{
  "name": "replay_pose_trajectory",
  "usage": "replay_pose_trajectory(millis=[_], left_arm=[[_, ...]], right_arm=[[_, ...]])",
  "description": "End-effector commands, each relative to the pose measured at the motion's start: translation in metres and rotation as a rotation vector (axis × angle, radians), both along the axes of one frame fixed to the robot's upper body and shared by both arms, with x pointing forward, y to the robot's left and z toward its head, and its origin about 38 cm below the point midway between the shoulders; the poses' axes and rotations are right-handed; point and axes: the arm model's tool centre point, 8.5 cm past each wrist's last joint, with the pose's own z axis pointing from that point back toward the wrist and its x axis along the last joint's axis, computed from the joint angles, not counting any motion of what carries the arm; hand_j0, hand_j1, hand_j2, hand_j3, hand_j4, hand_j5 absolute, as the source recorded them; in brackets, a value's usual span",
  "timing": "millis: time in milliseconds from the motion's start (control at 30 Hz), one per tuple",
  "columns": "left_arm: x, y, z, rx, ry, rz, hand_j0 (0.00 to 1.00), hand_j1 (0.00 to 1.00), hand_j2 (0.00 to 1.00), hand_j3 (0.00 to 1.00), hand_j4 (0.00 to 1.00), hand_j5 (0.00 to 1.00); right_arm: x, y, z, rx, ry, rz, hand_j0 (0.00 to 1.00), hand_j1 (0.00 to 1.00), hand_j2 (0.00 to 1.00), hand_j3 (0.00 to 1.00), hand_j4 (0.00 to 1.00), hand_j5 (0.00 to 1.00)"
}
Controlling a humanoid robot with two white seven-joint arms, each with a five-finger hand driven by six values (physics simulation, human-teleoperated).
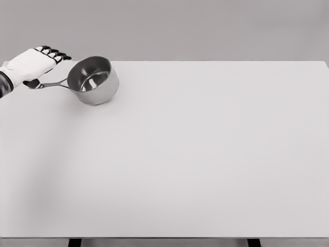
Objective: Rotate pot handle
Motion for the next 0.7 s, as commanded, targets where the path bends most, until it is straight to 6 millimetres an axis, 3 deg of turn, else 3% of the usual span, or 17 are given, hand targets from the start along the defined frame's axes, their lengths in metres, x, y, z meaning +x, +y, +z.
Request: replay_pose_trajectory(millis=[0, 433, 533, 667], left_arm=[[0.001, 0.001, 0.001, -0.002, -0.006, 0.014, 1.00, 1.00, 1.00, 1.00, 1.00, 1.00], [0.000, 0.000, 0.011, -0.013, -0.020, -0.011, 1.00, 1.00, 1.00, 1.00, 1.00, 1.00], [-0.017, 0.004, 0.027, -0.076, 0.002, -0.135, 1.00, 1.00, 1.00, 1.00, 1.00, 1.00], [-0.052, 0.003, 0.071, -0.191, -0.010, -0.304, 1.00, 1.00, 1.00, 1.00, 1.00, 1.00]], right_arm=[[0.000, 0.000, 0.000, 0.000, 0.000, 0.000, 1.00, 1.00, 1.00, 1.00, 1.00, 1.00], [0.000, 0.000, 0.000, 0.000, 0.000, 0.000, 1.00, 1.00, 1.00, 1.00, 1.00, 1.00], [0.000, 0.000, 0.000, 0.000, 0.000, 0.000, 1.00, 1.00, 1.00, 1.00, 1.00, 1.00], [0.000, 0.000, 0.000, 0.000, 0.000, 0.000, 1.00, 1.00, 1.00, 1.00, 1.00, 1.00]])
